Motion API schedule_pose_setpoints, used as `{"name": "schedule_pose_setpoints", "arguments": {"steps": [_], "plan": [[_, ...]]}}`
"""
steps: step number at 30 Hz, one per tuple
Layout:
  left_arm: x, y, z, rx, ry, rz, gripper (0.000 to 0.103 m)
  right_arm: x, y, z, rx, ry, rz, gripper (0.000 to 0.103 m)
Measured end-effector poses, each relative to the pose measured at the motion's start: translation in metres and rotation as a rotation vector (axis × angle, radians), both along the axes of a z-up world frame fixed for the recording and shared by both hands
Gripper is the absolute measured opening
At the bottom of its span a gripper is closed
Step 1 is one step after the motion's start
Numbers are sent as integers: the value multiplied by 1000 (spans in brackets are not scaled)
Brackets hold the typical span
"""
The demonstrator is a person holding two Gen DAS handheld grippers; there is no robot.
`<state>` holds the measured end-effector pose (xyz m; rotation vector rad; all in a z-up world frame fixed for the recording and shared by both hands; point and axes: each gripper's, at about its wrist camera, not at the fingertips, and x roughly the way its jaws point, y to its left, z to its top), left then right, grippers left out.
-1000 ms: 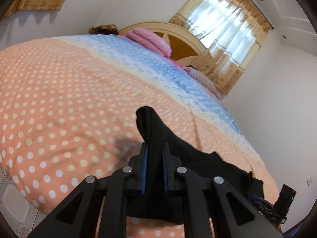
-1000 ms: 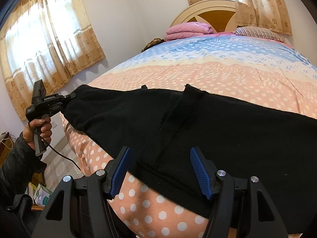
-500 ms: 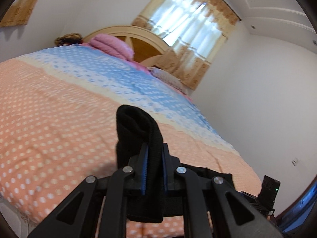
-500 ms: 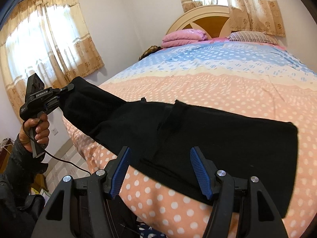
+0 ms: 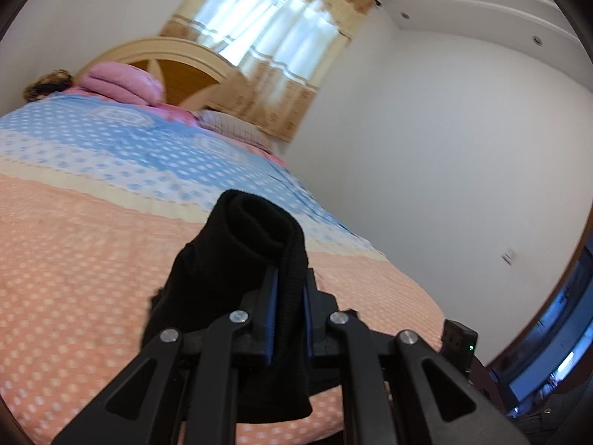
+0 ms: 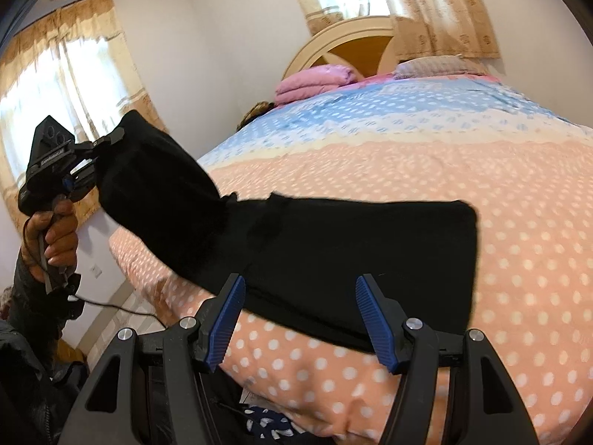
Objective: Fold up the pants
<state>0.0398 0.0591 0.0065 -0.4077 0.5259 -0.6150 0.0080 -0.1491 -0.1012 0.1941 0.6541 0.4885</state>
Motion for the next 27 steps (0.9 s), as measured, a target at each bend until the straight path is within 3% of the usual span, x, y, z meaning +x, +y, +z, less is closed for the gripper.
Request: {"name": "schedule_pose_setpoints", "arguments": {"steps": [13,17,27], "plan": [[24,-98,2,28,79,-167,12,7,-70,2,111,-8,-229,64],[28,-129,-2,73,91,-214,12,9,-89,-1,155,6,-298,64],[47,-198,-53,196,187,-280,12,16,-113,-11,194,42,-385,64]]}}
